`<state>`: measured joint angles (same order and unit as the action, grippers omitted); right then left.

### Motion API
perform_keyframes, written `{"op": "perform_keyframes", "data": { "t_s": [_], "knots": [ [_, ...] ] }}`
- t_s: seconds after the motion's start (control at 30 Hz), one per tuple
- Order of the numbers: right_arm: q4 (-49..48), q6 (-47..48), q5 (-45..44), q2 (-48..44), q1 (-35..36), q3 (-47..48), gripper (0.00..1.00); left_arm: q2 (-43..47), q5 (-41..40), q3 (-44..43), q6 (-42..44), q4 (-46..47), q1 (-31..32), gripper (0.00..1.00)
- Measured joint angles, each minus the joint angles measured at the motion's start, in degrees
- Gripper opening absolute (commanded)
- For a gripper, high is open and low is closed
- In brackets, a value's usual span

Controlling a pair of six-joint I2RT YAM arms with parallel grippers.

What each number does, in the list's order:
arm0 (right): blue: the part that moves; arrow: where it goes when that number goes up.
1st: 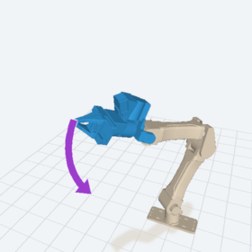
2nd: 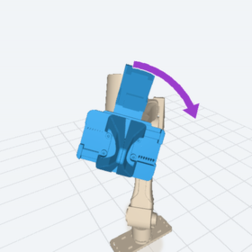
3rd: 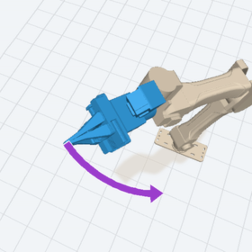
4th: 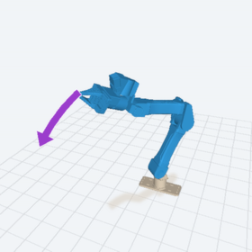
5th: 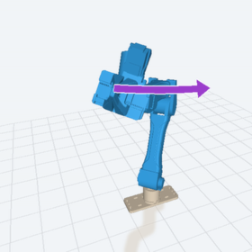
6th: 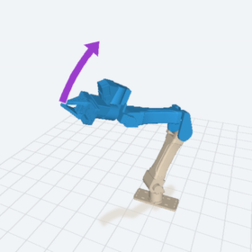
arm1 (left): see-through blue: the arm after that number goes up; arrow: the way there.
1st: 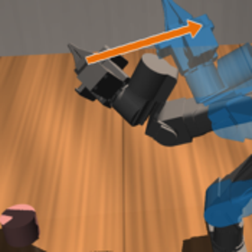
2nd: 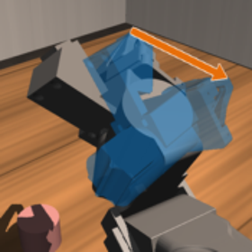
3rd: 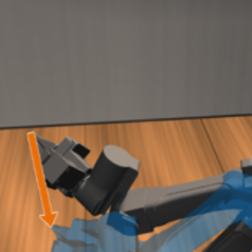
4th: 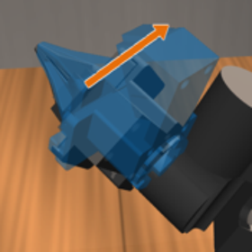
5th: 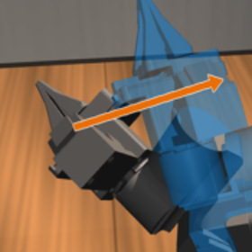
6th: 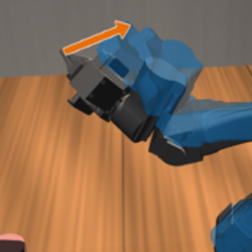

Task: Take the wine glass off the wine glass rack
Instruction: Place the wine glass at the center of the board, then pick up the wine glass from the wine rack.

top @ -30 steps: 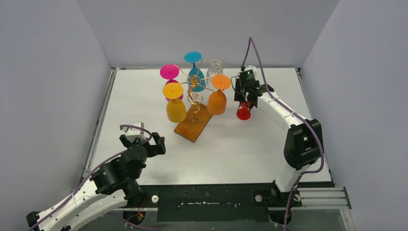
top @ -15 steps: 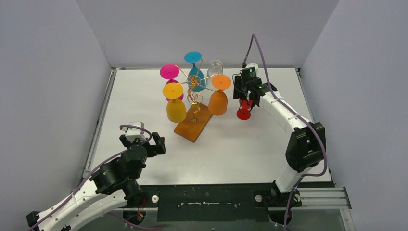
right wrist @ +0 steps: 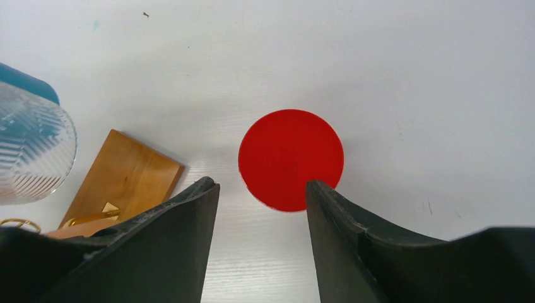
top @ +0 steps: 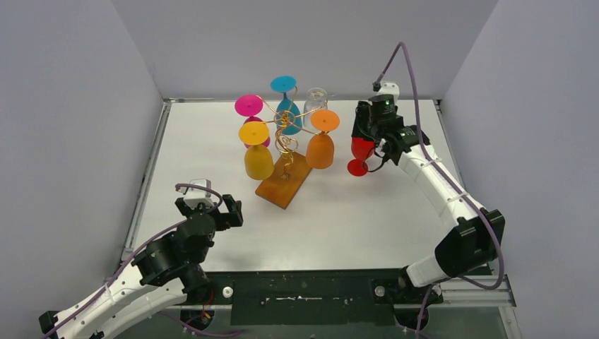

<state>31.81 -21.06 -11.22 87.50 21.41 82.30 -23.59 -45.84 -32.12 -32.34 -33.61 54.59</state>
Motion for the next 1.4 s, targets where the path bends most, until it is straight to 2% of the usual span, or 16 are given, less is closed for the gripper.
{"op": "perform_keyframes", "data": {
  "t_s": [0.23,0.43,0.63,0.8,1.0,1.2,1.4],
  "knots": [
    [-0.9,-4.5,0.7,-12.6,0.0,-5.5,0.62,0.0,0.0,0.1,0.0,0.1,0.0,0.97],
    [-2.2,-10.2,4.5,-20.5,0.0,-6.4,0.72,-0.4,0.0,0.4,0.3,0.4,0.0,0.97],
    [-4.2,-14.8,11.6,-25.8,0.0,-6.8,0.75,-1.1,0.0,0.5,1.0,0.9,0.0,0.97],
    [-10.1,-20.2,23.2,-25.7,0.0,-8.0,0.75,-1.7,0.0,0.6,1.4,1.2,0.0,0.97],
    [-14.8,-26.5,33.2,-20.3,0.0,-8.5,0.7,-1.7,0.0,0.6,1.5,1.3,0.0,0.97],
    [-15.7,-30.2,36.4,-17.7,0.0,-10.2,0.67,-1.6,0.0,0.7,1.5,1.3,0.0,0.97],
    [-18.4,-33.8,37.1,-17.1,-0.3,-11.7,0.58,-1.6,0.1,0.7,1.5,1.3,0.0,0.97]
  ]
}}
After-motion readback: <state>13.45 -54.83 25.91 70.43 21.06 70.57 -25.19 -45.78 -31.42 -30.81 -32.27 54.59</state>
